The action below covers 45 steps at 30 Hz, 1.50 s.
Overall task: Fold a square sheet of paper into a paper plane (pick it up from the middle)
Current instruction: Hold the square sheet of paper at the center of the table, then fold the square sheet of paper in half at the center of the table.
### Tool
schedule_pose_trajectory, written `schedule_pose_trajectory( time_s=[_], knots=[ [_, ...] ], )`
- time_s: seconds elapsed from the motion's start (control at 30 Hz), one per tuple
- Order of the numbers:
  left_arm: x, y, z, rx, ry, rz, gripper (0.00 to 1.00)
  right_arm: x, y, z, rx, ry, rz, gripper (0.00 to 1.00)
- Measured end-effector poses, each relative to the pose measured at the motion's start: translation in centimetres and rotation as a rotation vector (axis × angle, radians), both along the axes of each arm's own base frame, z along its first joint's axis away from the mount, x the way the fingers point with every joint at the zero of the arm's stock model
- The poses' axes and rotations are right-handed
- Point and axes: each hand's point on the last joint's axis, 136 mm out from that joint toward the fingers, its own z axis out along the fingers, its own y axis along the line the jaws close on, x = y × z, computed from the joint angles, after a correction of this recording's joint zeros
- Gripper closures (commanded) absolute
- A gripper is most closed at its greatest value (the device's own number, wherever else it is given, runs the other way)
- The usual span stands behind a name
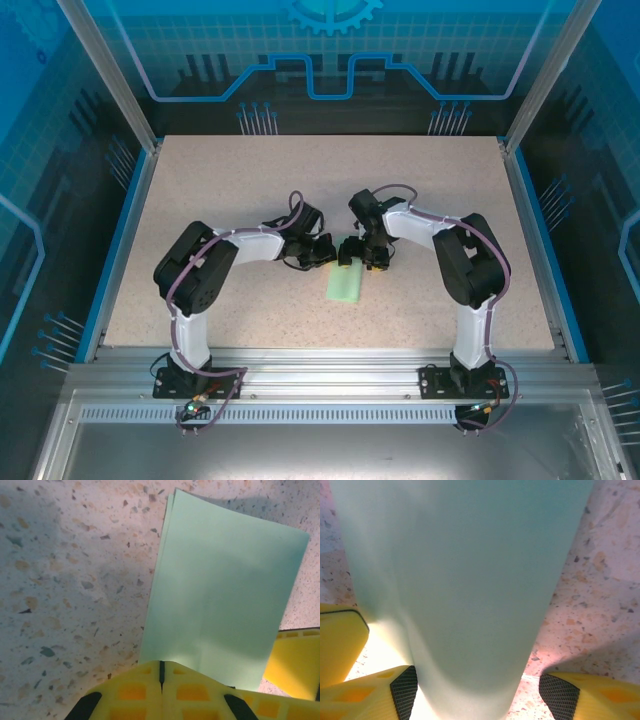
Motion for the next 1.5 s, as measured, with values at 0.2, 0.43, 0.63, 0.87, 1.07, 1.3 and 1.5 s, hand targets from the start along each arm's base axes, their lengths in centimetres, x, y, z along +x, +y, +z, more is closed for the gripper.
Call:
schedule_pose_trajectory(
  time_s=[0.2,0.43,0.63,0.87,1.07,1.3,1.5],
  knots=[
    [0.0,-0.2,-0.4,0.0,0.015,-0.006,1.0,0.0,0.1,0.1,0.01,-0.002,-0.001,0.25],
    [0.0,-0.2,-0.4,0.004,0.019,-0.006,1.0,0.0,0.2,0.4,0.017,-0.012,-0.003,0.23],
    [0.0,-0.3,-0.3,0.002,0.015,-0.008,1.0,-0.6,-0.6,1.2,0.052,-0.054,-0.002,0.22],
    [0.1,-0.5,-0.3,0.001,0.013,-0.011,1.0,-0.7,-2.3,3.9,0.15,-0.12,-0.057,0.54],
    [0.0,-0.6,-0.3,0.002,0.014,-0.012,1.0,-0.8,-0.1,4.7,0.31,-0.146,-0.042,0.71],
    [0.0,-0.6,-0.3,0.002,0.014,-0.012,1.0,-0.9,0.9,3.7,0.381,-0.118,-0.033,0.72],
    [0.0,-0.6,-0.3,0.003,0.014,-0.012,1.0,-0.9,1.1,2.6,0.384,-0.094,-0.035,0.73]
  ],
)
